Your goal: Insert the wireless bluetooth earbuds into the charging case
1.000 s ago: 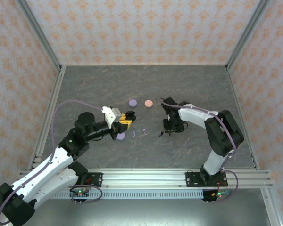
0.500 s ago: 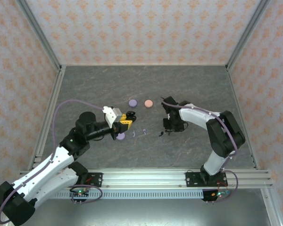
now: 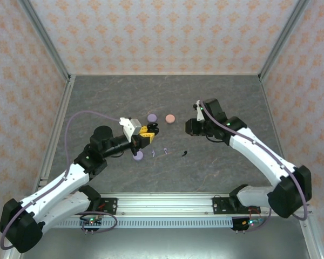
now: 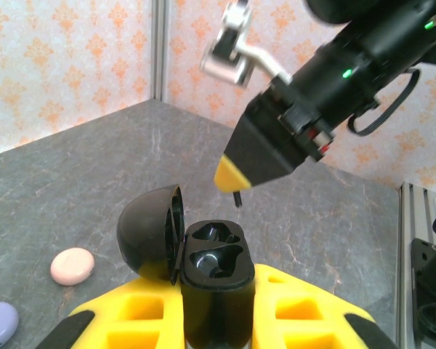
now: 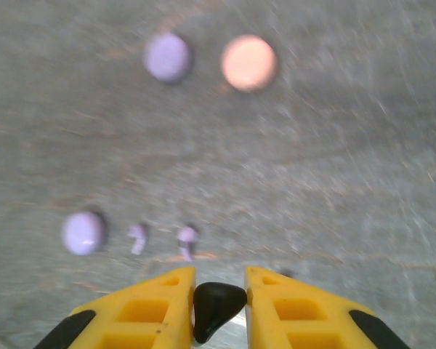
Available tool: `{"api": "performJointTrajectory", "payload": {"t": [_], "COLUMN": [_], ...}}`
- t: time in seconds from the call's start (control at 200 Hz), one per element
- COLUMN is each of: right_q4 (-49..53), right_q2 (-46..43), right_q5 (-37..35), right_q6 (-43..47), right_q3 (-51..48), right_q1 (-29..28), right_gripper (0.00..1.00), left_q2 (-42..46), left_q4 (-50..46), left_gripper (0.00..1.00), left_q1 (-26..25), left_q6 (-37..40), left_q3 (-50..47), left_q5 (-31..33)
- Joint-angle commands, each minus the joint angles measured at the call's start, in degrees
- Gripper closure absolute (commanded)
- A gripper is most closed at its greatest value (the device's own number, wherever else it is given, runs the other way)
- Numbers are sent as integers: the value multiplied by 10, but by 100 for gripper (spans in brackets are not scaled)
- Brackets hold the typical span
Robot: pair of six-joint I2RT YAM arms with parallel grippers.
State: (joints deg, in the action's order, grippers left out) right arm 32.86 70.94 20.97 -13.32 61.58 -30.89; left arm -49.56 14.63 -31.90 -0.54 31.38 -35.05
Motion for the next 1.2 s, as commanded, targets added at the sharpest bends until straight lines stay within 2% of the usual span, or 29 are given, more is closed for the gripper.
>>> {"api": "performJointTrajectory", "payload": {"t": [0.0, 0.175, 0.48, 1.191], "right_q4": [-56, -105, -134, -142], "right_q2": [-28, -67, -38, 19], "right_q5": [33, 19, -17, -24], "right_q6": [-6, -14, -11, -8], "right_q3": [31, 61, 87, 107], "right_q1": [-23, -69, -135, -156], "right_gripper": [77, 77, 77, 77], "left_q2": [-10, -32, -60, -69], "left_q4": [55, 65, 73, 68], "left_gripper": [100, 100, 100, 100], "left_q1": [-4, -5, -5, -6], "left_q6": [-14, -15, -14, -4], "left_q3": [12, 29, 46, 52], "left_q5": [0, -6, -6, -10]}}
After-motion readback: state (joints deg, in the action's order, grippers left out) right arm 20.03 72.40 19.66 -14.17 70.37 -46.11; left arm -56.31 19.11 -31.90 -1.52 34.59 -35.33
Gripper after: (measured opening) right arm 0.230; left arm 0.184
